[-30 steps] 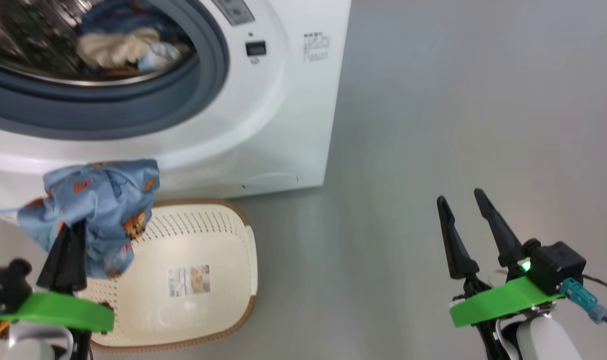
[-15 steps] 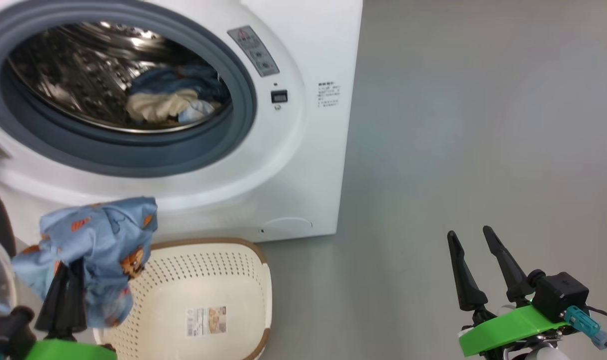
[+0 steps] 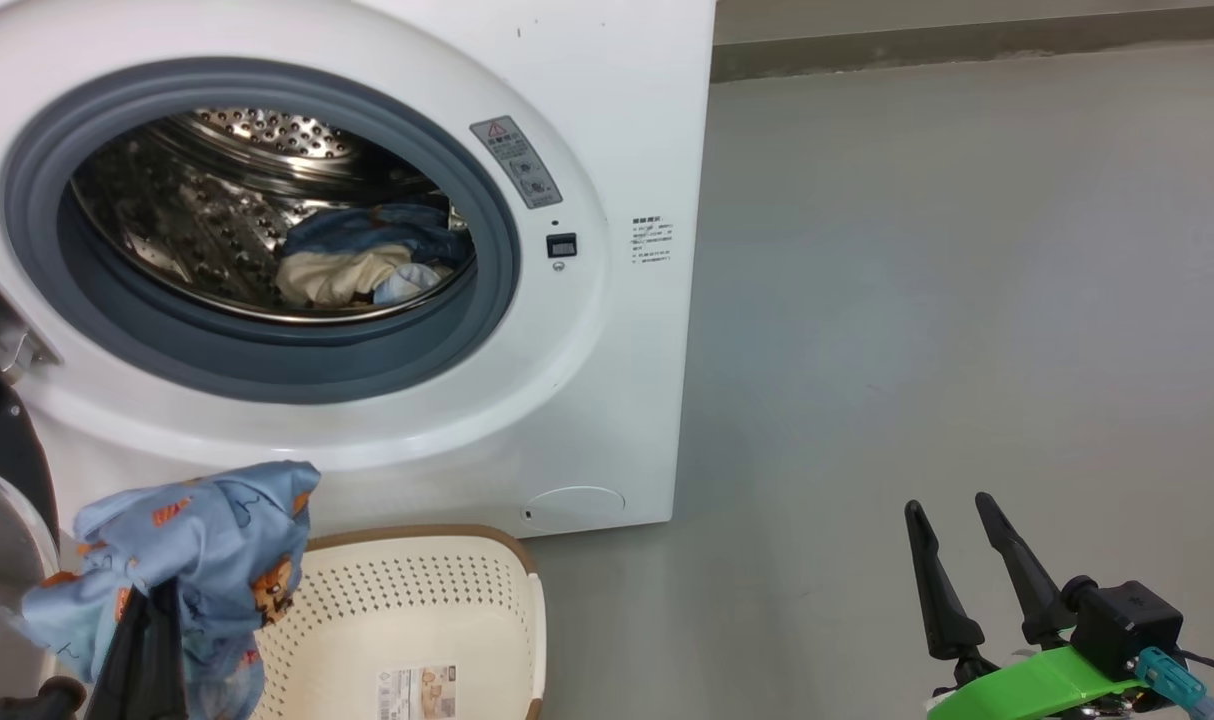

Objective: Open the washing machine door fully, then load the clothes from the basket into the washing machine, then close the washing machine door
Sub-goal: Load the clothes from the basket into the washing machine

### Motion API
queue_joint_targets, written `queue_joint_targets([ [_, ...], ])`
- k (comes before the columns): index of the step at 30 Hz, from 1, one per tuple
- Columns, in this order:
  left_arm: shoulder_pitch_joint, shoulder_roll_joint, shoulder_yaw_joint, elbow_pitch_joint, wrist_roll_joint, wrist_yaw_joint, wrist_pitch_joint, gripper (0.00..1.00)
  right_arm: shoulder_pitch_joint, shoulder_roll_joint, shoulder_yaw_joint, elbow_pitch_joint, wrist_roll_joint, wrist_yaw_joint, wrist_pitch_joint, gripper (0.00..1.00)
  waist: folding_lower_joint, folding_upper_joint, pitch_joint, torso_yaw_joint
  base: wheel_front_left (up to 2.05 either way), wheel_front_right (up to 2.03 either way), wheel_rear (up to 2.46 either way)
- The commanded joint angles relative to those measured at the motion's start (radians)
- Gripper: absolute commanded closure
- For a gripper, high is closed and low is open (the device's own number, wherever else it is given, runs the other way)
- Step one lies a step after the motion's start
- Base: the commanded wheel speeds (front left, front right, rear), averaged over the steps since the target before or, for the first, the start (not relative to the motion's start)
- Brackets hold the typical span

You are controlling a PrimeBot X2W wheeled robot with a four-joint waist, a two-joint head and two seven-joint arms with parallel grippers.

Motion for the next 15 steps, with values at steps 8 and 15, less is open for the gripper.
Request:
queue_joint_targets([
  [8, -0.014, 0.013, 0.044, -0.034, 0.009, -0.003, -0.012, 1.00, -0.004, -0.001, 0.023, -0.031, 0.012, 0.006, -0.005, 0.00, 0.0000, 0.0000, 0.007, -0.010, 0.00, 0.00, 0.00],
  [15, -0.031, 0.021, 0.042, -0.035, 0.002, -0.003, -0.012, 1.00, -0.010, -0.001, 0.027, -0.038, 0.015, 0.006, -0.005, 0.00, 0.0000, 0.0000, 0.034, -0.016, 0.00, 0.00, 0.00],
])
